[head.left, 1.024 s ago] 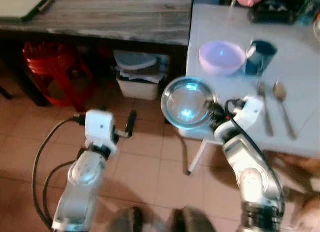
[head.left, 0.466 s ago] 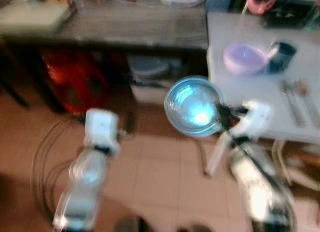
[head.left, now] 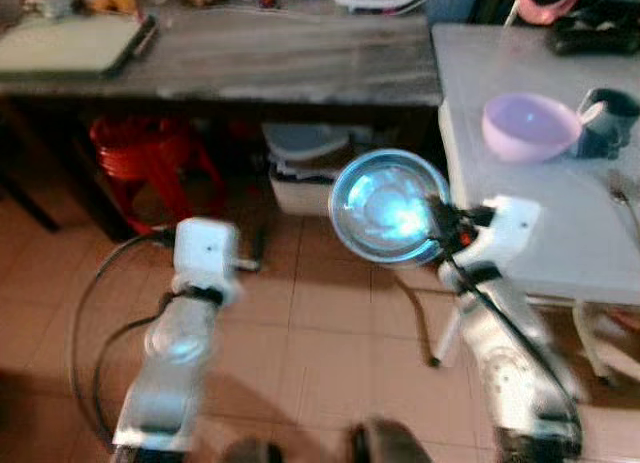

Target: Setting the table

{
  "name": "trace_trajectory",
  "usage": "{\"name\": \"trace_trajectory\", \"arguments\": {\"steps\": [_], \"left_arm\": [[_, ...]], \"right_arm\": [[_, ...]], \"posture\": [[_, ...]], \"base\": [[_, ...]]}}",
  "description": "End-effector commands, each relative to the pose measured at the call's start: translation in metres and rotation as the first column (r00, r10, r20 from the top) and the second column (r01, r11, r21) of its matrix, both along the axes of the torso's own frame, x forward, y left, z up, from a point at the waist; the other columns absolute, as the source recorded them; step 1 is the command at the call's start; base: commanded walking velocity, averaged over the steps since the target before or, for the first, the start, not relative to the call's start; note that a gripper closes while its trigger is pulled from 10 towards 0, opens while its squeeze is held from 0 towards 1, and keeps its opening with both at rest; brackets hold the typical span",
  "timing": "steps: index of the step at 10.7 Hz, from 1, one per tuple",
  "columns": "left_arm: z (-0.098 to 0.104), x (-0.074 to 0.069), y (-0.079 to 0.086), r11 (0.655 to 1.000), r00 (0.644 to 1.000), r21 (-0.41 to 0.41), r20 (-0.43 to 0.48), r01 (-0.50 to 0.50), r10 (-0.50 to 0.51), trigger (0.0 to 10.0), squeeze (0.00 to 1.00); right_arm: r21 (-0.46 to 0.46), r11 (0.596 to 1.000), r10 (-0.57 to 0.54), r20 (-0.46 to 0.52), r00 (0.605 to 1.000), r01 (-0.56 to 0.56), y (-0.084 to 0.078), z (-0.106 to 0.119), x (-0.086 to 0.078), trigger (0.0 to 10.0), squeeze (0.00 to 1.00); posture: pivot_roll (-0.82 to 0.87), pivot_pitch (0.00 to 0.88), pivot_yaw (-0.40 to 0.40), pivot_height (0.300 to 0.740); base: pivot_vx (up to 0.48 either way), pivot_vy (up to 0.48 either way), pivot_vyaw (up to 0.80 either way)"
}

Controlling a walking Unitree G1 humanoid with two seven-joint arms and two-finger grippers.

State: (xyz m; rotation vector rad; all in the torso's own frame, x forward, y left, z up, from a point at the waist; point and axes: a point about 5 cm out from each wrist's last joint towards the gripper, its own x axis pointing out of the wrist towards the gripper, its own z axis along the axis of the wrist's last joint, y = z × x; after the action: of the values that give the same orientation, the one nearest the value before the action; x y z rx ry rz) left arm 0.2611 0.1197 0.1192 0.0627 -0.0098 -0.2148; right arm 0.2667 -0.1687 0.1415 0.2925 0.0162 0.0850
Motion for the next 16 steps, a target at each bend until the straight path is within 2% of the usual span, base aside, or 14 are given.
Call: {"name": "trace_trajectory", "arguments": {"steps": [1, 2, 5, 8, 11, 13, 16], "left_arm": [[0.0023, 0.0012, 0.0112, 0.999, 0.999, 0.035, 0.014, -0.035, 0.034, 10.0, 0.00], [0.0037, 0.0026, 0.0115, 0.999, 0.999, 0.020, 0.021, -0.042, 0.041, 10.0, 0.00], [0.0041, 0.0026, 0.0107, 0.997, 0.999, 0.061, 0.034, -0.043, 0.041, 10.0, 0.00], [0.0053, 0.0002, 0.0074, 0.997, 0.999, 0.075, 0.046, -0.020, 0.016, 10.0, 0.00], [0.0058, -0.0005, 0.0043, 0.997, 0.999, 0.080, 0.052, -0.006, 0.001, 10.0, 0.00], [0.0066, -0.0008, 0.0037, 0.997, 0.998, 0.083, 0.056, 0.002, -0.007, 10.0, 0.00], [0.0062, -0.0013, 0.0039, 0.997, 0.999, 0.077, 0.054, 0.001, -0.006, 10.0, 0.00]], "right_arm": [[0.006, 0.999, 0.038, 0.058, 0.998, -0.039, 0.0103, 0.0114, 0.0005, 10.0, 0.00], [0.007, 0.999, 0.036, 0.057, 0.998, -0.037, 0.0103, 0.0109, 0.0007, 10.0, 0.00], [0.000, 0.999, 0.043, 0.060, 0.997, -0.043, 0.0111, 0.0110, 0.0015, 10.0, 0.00], [-0.004, 0.999, 0.049, 0.058, 0.997, -0.049, 0.0140, 0.0103, 0.0021, 10.0, 0.00], [-0.028, 0.999, 0.032, 0.058, 0.998, -0.031, 0.0116, 0.0099, 0.0050, 10.0, 0.00], [-0.023, 0.999, 0.029, 0.055, 0.998, -0.028, 0.0124, 0.0100, 0.0071, 10.0, 0.00], [-0.025, 0.999, 0.032, 0.064, 0.997, -0.030, 0.0142, 0.0102, 0.0084, 10.0, 0.00]], "posture": [[-0.05, 0.090, 0.021, 0.740], [-0.05, 0.091, 0.022, 0.740], [-0.05, 0.092, 0.022, 0.740], [-0.05, 0.100, 0.023, 0.740], [-0.05, 0.106, 0.023, 0.740], [-0.05, 0.107, 0.022, 0.740], [-0.04, 0.107, 0.024, 0.740]], "base": [[0.398, 0.270, 0.00], [0.356, 0.319, 0.00], [0.315, 0.364, -0.16], [0.480, 0.000, 0.00], [0.480, 0.000, -0.30], [0.469, 0.000, -0.77], [0.476, 0.000, 0.00]]}}
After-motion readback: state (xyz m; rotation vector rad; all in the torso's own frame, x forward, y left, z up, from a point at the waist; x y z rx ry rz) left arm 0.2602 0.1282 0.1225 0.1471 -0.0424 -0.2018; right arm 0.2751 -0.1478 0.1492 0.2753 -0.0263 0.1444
